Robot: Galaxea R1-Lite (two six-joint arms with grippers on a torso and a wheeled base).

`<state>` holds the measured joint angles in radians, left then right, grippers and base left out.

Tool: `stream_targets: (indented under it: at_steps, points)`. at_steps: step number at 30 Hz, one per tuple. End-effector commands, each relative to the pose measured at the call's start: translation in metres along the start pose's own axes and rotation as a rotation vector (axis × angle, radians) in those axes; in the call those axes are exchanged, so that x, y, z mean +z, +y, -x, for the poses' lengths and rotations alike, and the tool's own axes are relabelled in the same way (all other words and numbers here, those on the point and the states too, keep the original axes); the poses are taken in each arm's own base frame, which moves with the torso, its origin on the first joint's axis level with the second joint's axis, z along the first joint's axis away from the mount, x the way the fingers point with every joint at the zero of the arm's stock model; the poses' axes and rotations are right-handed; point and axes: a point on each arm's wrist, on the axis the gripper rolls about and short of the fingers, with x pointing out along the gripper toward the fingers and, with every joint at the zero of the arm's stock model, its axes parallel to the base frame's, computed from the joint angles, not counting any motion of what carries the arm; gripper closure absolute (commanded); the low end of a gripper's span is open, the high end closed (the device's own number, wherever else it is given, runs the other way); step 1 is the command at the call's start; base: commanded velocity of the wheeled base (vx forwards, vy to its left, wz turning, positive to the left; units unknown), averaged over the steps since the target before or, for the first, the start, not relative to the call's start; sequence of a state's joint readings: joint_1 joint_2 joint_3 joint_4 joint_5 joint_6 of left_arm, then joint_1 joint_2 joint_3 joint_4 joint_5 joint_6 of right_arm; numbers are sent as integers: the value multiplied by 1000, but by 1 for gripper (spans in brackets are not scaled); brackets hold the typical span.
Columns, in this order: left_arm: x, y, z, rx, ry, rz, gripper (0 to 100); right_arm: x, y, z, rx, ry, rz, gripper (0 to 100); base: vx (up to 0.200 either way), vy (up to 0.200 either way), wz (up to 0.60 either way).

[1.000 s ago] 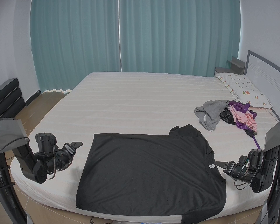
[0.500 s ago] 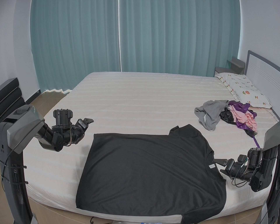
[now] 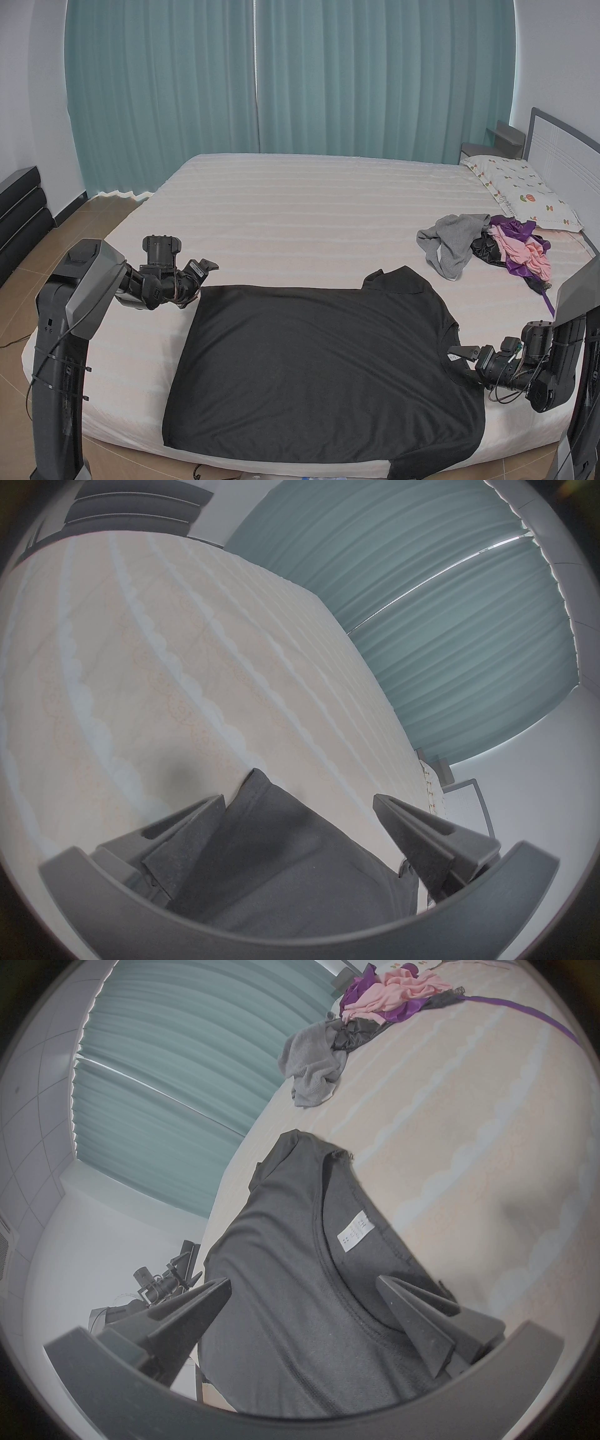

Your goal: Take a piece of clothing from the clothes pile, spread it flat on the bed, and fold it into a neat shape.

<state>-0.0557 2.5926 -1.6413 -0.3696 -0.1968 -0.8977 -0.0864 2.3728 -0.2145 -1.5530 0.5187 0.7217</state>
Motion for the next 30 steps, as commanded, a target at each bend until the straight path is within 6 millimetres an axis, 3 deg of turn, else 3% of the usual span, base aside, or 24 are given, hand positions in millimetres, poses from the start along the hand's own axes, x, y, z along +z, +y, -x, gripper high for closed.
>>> stream_targets:
  at_steps: [1,7,8,19,23,25,30]
  points:
    - [-6,12,-14,17,12,5,0,-3,0,-3,3,11,1,0,0,0,0]
    - [-6,10,-17,8,9,5,0,-4,0,-3,3,12,4,0,0,0,0]
    - [-5,11,-18,9,6,6,100,-4,0,-3,3,12,4,0,0,0,0]
    - [-1,12,-23,48,-71,5,100,3,2,-7,13,-17,19,0,0,0,0]
    - [4,12,-21,69,-119,27,100,11,13,-14,51,-54,62,0,0,0,0]
    - [7,11,-20,52,-152,57,100,16,18,-21,70,-73,84,0,0,0,0]
    - [8,11,-21,22,-177,101,100,51,43,-49,112,-126,131,0,0,0,0]
